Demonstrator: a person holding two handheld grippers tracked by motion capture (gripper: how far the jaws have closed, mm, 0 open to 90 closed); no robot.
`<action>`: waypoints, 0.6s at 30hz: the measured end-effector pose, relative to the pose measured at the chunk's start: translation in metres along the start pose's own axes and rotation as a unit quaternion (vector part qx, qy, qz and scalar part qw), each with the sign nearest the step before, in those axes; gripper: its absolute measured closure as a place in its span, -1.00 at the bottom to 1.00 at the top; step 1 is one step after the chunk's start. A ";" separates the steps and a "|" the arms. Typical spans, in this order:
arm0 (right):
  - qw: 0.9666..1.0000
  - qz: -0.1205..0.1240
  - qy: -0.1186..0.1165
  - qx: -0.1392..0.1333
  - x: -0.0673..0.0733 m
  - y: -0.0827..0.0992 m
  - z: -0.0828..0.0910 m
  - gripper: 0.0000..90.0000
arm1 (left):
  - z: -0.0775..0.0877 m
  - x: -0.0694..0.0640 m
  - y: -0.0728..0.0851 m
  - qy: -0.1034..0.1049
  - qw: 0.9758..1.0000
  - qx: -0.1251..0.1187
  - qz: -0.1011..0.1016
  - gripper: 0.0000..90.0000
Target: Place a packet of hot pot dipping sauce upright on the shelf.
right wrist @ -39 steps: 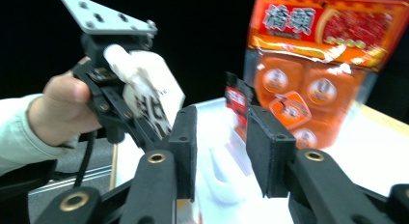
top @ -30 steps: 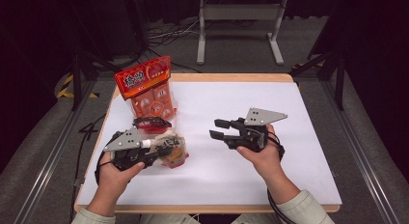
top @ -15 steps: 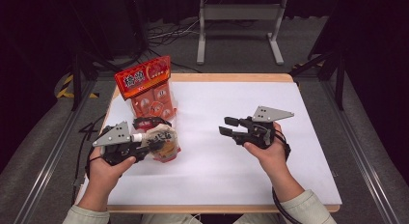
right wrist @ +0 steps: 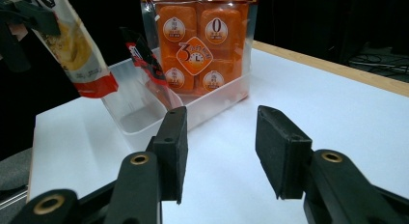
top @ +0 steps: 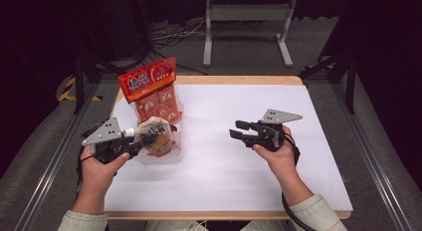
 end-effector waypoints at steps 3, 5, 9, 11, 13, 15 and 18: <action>1.000 0.003 0.007 0.003 -0.002 0.001 0.000 0.25 | 0.002 0.005 0.000 -0.010 1.000 -0.005 -0.002 0.89; 1.000 0.001 0.009 0.004 -0.004 0.002 0.000 0.25 | 0.003 0.008 0.000 -0.014 1.000 -0.010 -0.004 0.89; 1.000 -0.003 0.010 0.006 -0.006 0.005 -0.001 0.25 | 0.003 0.015 0.001 -0.018 1.000 -0.015 -0.008 0.89; 1.000 -0.005 0.011 0.008 -0.008 0.006 -0.001 0.25 | 0.002 0.019 0.003 -0.021 1.000 -0.017 -0.006 0.89; 1.000 -0.006 0.012 0.009 -0.009 0.007 -0.002 0.25 | 0.002 0.023 0.004 -0.026 1.000 -0.015 -0.007 0.89; 1.000 -0.011 0.010 0.010 -0.010 0.008 -0.002 0.25 | 0.002 0.025 0.007 -0.032 0.999 -0.008 -0.010 0.89; 1.000 -0.019 0.006 0.007 -0.012 0.008 -0.001 0.25 | 0.001 0.029 0.012 -0.037 0.999 0.003 -0.014 0.89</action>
Point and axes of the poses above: each handheld gripper's, and its own axes: z roughly backward along the jaws, y roughly out of its underside, x roughly to its left, the point moved 6 cm from there along -z, roughly forward along the jaws, and after that the axes turned 8 degrees about y, right-handed, at the moved point
